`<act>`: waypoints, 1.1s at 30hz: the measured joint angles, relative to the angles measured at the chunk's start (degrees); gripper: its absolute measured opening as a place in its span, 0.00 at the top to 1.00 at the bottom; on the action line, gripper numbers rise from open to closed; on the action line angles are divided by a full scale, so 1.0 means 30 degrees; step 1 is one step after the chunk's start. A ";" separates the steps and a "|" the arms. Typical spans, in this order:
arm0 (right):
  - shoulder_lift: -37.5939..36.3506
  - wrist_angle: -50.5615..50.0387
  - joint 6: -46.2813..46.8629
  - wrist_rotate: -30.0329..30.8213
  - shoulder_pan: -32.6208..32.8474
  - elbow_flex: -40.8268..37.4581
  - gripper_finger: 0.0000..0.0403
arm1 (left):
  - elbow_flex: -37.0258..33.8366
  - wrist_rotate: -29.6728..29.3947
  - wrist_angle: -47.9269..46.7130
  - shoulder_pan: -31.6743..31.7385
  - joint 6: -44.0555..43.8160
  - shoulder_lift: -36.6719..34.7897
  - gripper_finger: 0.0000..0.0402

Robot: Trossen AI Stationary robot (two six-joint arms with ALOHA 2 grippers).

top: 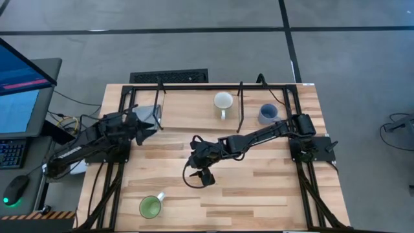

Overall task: Stack small to large cups/mugs on shelf
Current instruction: Put the green mug on the shelf

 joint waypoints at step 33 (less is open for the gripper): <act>-0.1971 0.0984 -0.0462 0.2005 0.0520 0.0007 0.41 | 0.0906 0.1402 0.8123 -1.2912 0.2821 0.3590 0.37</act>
